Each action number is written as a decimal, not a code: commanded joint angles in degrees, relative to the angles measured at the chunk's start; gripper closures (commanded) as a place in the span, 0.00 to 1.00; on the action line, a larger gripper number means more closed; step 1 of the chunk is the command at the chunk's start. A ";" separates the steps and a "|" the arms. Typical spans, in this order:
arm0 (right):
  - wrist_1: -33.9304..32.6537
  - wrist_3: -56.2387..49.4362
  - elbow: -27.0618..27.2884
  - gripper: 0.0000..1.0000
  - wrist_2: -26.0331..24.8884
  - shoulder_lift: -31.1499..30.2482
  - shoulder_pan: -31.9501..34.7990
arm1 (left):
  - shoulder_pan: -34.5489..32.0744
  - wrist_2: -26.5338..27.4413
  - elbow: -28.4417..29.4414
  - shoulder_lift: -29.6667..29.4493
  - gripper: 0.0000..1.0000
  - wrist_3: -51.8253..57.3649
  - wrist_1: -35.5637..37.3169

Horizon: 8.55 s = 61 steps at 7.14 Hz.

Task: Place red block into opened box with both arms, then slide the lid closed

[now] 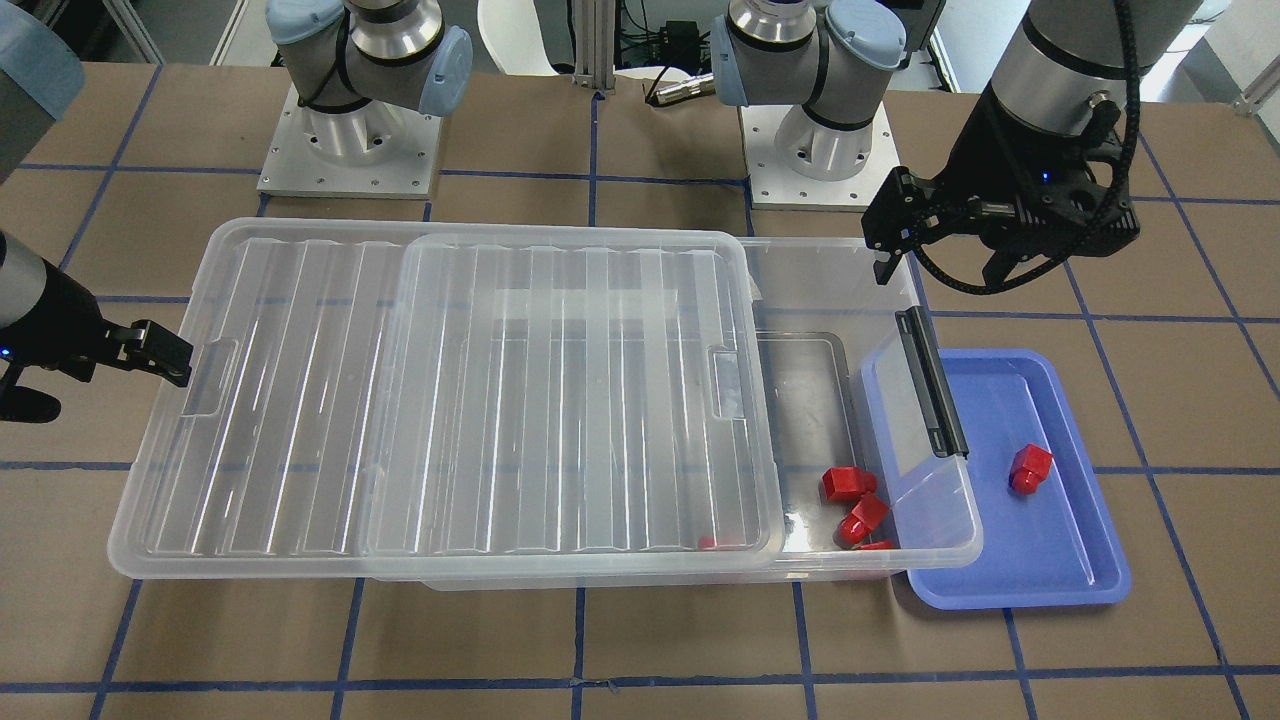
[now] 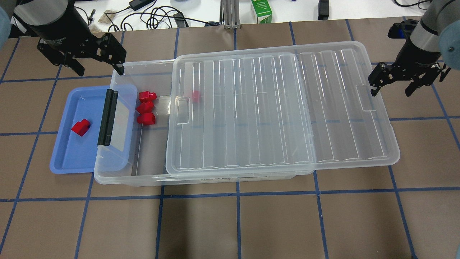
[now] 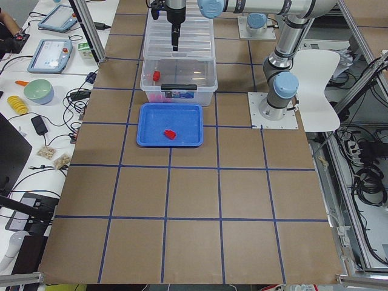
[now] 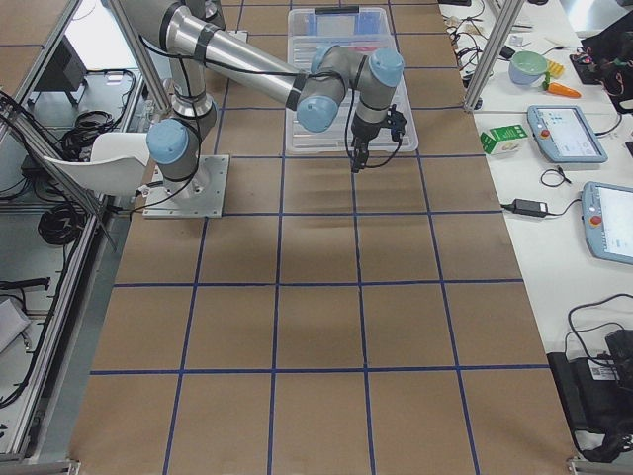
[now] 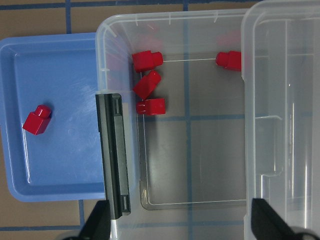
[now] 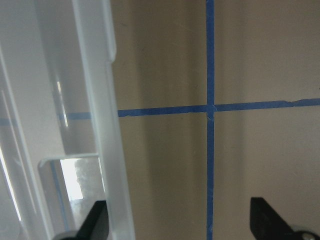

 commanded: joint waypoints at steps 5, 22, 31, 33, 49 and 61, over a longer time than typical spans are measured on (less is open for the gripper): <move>-0.05 -0.83 -0.07 0.00 -1.61 -0.08 -0.11 | 16.58 -0.59 -6.97 -2.71 0.00 34.93 5.39; 12.69 11.80 0.46 0.00 0.84 -16.96 12.16 | 26.47 -0.59 -24.15 -20.57 1.00 46.18 46.29; 15.33 16.48 0.02 0.00 0.92 -18.71 16.94 | -0.58 -0.85 -14.70 -5.70 1.00 -1.09 17.46; 15.16 16.57 0.02 0.00 2.59 -18.89 17.11 | -0.51 -0.85 -22.78 -6.31 1.00 -1.19 28.21; 14.98 16.48 0.37 0.00 2.59 -18.89 17.11 | -1.13 -3.32 -19.98 -7.82 0.00 -2.51 30.54; 15.33 16.48 0.46 0.00 2.15 -18.89 17.11 | -2.01 -0.77 0.11 0.01 0.00 -4.97 2.26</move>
